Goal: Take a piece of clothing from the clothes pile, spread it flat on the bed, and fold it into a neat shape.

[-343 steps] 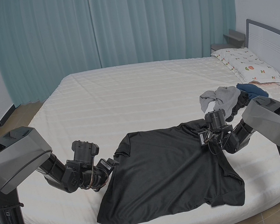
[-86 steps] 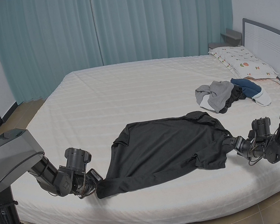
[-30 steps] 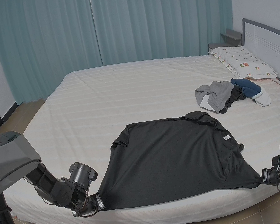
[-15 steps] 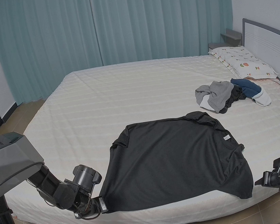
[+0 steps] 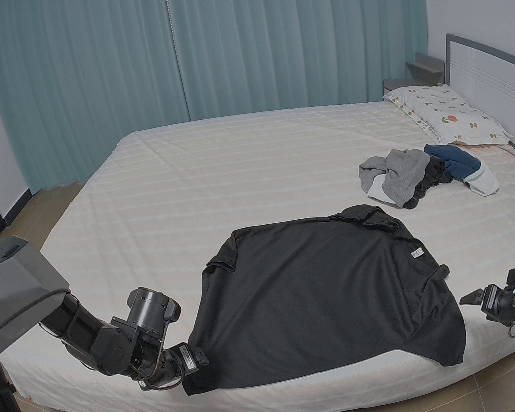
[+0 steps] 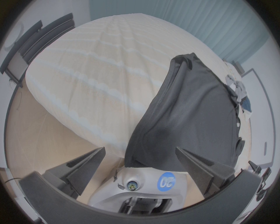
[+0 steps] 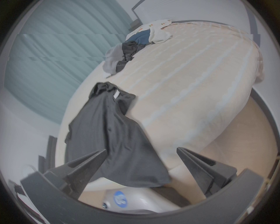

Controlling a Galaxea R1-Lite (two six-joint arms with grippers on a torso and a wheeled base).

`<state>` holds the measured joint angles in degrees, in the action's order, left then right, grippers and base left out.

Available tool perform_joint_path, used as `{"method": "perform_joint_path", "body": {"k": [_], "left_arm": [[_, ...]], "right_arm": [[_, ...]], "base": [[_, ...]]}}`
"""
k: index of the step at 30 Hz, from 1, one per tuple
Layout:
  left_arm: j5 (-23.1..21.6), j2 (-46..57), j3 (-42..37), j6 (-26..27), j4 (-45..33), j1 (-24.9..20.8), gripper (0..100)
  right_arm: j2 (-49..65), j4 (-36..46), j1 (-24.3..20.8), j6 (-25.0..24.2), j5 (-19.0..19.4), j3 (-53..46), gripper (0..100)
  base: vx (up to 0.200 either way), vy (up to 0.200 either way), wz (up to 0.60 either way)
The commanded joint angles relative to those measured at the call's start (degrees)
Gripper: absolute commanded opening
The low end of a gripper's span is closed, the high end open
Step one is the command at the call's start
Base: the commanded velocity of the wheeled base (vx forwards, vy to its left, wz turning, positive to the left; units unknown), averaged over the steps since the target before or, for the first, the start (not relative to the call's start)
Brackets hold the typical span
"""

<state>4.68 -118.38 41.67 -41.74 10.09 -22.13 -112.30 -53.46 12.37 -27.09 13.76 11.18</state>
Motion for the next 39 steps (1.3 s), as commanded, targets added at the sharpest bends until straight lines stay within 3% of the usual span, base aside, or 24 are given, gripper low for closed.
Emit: {"method": "perform_joint_path", "body": {"k": [1, 2, 6, 17, 20, 29, 32, 39], "left_arm": [[-2.4, 1.8, 2.6, -4.7, 0.6, 0.3, 100], [-2.7, 1.6, 2.7, -5.3, 0.6, 0.3, 100], [-3.7, 1.4, 3.6, -5.8, 0.7, 0.0, 100], [-4.0, 1.4, 4.6, -8.4, 0.8, -0.3, 100], [-4.0, 1.3, 5.5, -10.0, 0.8, -0.4, 100], [-3.5, 0.5, 6.1, -11.1, 4.8, 0.5, 100], [-3.7, 1.0, 6.6, -14.0, 6.2, 1.5, 100], [-4.1, 0.4, 7.0, -15.0, 7.6, 1.8, 100]], "right_arm": [[2.5, -1.7, -7.2, -11.1, 0.1, 4.1, 100], [2.0, -2.9, -8.9, -14.3, 0.1, 4.1, 100], [-0.3, -7.6, -12.3, -18.9, -0.2, 4.0, 100], [-3.2, -10.5, -13.7, -25.0, 0.2, 3.1, 100], [-3.1, -10.6, -14.3, -27.2, 0.2, 3.1, 100], [-3.5, -10.8, -16.0, -29.7, 0.2, 2.4, 100], [-3.7, -11.8, -16.4, -30.0, 0.1, 1.9, 100], [-5.8, -18.9, -17.2, -31.0, 0.1, -0.4, 100]], "base": [[0.0, 0.0, 0.0], [0.0, 0.0, 0.0], [0.0, -0.05, 0.0], [0.0, -0.2, 0.0], [0.0, 0.0, 0.0], [0.0, 0.0, 0.0], [0.2, 0.0, 0.0], [0.2, 0.0, 0.0]]}}
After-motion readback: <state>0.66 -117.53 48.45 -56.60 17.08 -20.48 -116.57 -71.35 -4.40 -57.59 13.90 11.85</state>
